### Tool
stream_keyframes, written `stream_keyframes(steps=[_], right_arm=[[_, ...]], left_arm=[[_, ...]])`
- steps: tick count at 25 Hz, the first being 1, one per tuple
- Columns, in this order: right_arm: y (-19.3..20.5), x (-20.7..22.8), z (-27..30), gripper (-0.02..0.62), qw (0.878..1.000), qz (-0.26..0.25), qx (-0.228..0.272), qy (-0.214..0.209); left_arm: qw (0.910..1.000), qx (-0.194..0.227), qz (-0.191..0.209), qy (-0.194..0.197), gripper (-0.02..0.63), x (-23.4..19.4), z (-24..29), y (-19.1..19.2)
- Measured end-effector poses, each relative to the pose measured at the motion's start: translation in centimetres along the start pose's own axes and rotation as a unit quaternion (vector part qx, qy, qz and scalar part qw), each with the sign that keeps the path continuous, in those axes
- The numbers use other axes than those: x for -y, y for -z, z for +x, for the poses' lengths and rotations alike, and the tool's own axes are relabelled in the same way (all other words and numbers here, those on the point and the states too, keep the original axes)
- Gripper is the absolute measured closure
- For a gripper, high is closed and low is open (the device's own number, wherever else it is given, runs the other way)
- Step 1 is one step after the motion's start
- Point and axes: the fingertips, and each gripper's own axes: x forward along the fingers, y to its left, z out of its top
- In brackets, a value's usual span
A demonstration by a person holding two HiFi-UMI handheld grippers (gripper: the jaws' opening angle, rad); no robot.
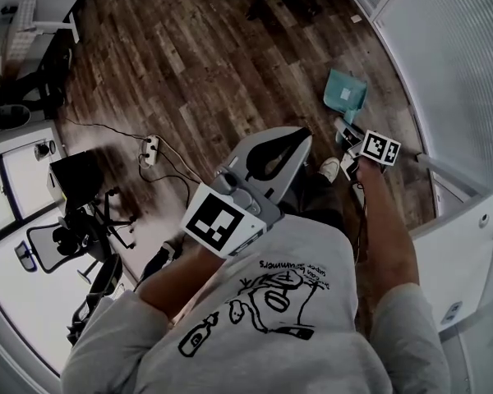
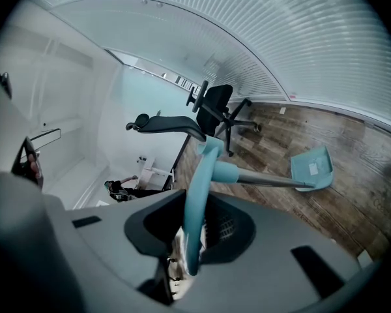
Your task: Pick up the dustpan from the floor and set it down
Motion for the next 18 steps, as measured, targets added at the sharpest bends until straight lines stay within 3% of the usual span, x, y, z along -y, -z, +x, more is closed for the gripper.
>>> stream_keyframes(steps=[18], right_arm=[[-1.6, -5.3, -5.8, 0.538, 0.999, -0.032, 0.023, -0.033]], left_arm=[[0.9993, 0.032, 0.014, 0.01, 0.604, 2.0, -0.2, -2.1]])
